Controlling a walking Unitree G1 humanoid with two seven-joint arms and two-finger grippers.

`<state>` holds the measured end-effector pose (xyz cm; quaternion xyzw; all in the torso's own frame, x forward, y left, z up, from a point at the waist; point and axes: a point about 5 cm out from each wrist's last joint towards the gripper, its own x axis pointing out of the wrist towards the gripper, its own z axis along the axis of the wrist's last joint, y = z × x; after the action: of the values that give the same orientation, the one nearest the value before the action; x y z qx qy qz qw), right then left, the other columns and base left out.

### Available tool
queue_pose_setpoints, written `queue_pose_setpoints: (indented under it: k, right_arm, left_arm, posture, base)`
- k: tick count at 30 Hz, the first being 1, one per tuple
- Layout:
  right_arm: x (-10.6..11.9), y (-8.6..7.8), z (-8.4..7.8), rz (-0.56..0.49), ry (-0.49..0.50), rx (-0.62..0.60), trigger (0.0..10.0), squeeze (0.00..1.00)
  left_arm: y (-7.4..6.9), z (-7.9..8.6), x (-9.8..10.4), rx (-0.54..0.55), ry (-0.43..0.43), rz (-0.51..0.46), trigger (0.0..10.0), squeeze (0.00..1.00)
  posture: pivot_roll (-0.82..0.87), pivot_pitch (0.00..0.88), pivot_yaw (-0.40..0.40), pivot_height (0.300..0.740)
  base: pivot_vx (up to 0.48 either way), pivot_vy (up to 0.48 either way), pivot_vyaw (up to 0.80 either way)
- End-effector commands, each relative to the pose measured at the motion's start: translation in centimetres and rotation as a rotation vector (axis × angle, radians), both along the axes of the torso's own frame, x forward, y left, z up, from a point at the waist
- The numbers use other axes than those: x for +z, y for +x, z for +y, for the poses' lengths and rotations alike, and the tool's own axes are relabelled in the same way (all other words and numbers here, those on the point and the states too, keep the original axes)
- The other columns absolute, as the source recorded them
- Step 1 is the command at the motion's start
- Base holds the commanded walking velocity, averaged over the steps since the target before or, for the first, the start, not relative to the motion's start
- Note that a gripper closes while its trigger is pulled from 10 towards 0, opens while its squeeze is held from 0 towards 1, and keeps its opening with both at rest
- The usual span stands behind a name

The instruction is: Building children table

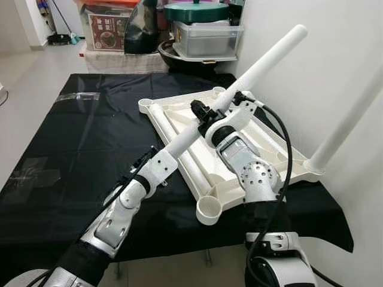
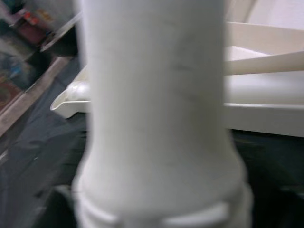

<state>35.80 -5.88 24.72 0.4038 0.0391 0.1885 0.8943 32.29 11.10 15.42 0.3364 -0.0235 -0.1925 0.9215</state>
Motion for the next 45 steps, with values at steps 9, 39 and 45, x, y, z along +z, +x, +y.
queue_pose_setpoints:
  k: [9, 39, 45]
  right_arm:
    - [0.9, -1.4, 4.5, -0.054, 0.131, 0.169, 0.0, 0.00]
    - [7.6, 1.9, -9.2, -0.542, -0.343, -0.139, 0.0, 0.00]
    - [6.2, 1.9, -8.9, -0.547, -0.435, -0.051, 0.0, 0.00]
  left_arm:
    - [-1.7, 1.2, 1.8, -0.039, -0.234, -0.005, 10.0, 1.00]
    - [-7.4, 3.2, -1.1, 0.015, -0.352, 0.141, 10.0, 0.00]
    - [-7.7, 3.3, -1.2, 0.019, -0.379, 0.155, 10.0, 0.00]
  posture:
    - [0.12, 0.000, -0.072, 0.740]
    - [0.12, 0.000, -0.075, 0.740]
    - [0.11, 0.000, -0.076, 0.740]
  base:
    - [0.000, 0.000, 0.00]
    - [0.000, 0.000, 0.00]
    - [0.000, 0.000, 0.00]
